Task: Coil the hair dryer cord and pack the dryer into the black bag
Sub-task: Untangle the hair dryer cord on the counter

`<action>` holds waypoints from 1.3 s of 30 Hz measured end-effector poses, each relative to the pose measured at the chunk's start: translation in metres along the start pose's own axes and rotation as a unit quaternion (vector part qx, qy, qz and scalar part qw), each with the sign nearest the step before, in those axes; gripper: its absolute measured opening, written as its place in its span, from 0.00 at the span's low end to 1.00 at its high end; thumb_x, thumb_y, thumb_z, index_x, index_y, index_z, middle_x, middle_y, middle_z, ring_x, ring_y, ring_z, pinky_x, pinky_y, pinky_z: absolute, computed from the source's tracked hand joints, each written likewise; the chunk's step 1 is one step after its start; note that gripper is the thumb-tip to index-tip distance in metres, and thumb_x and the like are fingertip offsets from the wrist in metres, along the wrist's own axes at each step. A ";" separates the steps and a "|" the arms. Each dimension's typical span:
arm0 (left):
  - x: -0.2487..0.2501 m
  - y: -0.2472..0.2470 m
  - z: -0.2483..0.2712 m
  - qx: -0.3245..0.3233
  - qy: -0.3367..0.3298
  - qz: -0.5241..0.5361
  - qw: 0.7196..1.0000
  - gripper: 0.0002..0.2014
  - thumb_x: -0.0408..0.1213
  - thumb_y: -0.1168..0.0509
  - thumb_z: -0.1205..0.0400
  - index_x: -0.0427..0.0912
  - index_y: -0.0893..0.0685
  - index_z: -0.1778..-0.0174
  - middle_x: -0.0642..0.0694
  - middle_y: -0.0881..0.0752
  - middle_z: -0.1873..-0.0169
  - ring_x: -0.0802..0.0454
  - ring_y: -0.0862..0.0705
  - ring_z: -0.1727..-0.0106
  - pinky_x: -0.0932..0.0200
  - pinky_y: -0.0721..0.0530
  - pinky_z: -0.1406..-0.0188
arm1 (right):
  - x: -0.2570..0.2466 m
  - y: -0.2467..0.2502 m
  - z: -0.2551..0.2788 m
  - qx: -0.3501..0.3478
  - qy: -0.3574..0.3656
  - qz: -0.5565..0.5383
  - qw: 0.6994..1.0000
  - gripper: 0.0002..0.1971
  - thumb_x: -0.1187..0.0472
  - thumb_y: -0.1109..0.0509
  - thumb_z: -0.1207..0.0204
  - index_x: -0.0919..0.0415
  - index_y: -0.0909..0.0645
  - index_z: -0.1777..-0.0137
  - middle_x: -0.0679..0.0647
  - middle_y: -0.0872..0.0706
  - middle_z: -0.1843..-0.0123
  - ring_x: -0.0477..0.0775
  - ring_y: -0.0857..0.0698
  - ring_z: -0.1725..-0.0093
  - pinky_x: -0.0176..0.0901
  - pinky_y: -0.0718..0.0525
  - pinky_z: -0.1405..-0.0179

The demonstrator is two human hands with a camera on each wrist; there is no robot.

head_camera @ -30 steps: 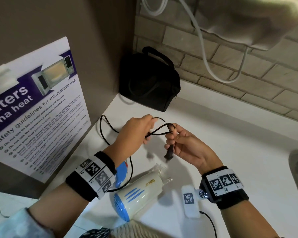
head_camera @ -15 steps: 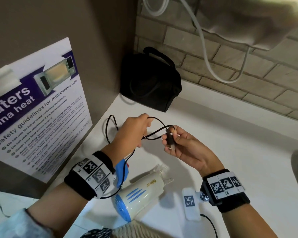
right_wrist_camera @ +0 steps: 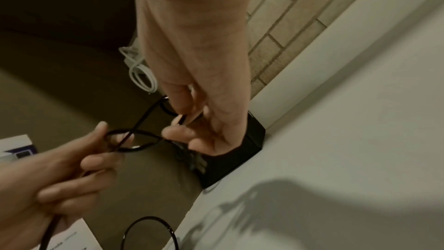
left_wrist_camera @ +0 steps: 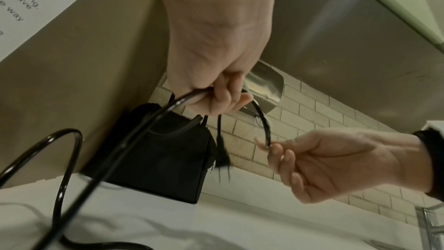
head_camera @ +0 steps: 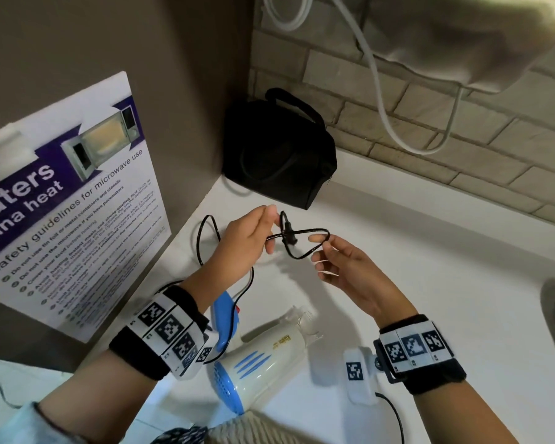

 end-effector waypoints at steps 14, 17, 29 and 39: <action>0.017 -0.003 0.004 -0.080 -0.080 -0.145 0.983 0.02 0.37 0.42 0.14 0.45 0.29 0.51 0.49 0.11 0.60 0.65 0.15 0.62 0.60 0.18 0.63 | -0.041 -0.039 0.006 0.064 0.316 0.457 0.829 0.20 0.61 0.44 0.18 0.45 0.26 0.29 0.41 0.20 0.37 0.45 0.33 0.28 0.43 0.39 0.30; 0.029 0.003 0.004 -0.030 -0.106 -0.098 0.989 0.04 0.33 0.42 0.14 0.43 0.29 0.54 0.48 0.10 0.62 0.64 0.16 0.66 0.73 0.22 0.67 | -0.038 -0.044 0.000 0.052 0.292 0.485 0.823 0.13 0.56 0.45 0.14 0.46 0.21 0.38 0.39 0.17 0.55 0.44 0.29 0.39 0.46 0.37 0.37; 0.039 0.012 0.007 0.066 -0.164 -0.082 0.981 0.07 0.27 0.43 0.15 0.44 0.29 0.56 0.51 0.12 0.67 0.60 0.27 0.78 0.75 0.32 0.76 | -0.030 -0.020 -0.013 0.097 0.209 0.498 0.836 0.06 0.59 0.39 0.18 0.48 0.21 0.47 0.38 0.15 0.56 0.43 0.20 0.47 0.54 0.29 0.37; 0.048 0.019 0.004 0.109 -0.153 -0.018 0.982 0.11 0.27 0.44 0.16 0.49 0.31 0.59 0.49 0.17 0.72 0.63 0.24 0.71 0.75 0.29 0.66 | -0.038 -0.033 -0.007 0.105 0.316 0.481 0.811 0.12 0.73 0.42 0.22 0.55 0.25 0.60 0.32 0.28 0.64 0.52 0.26 0.57 0.61 0.20 0.45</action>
Point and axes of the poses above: each hand's wrist, its own z-axis away from the middle knuckle, its own y-axis out of the back of the hand, x = y × z, the point moved 2 cm from there along -z, towards the middle knuckle
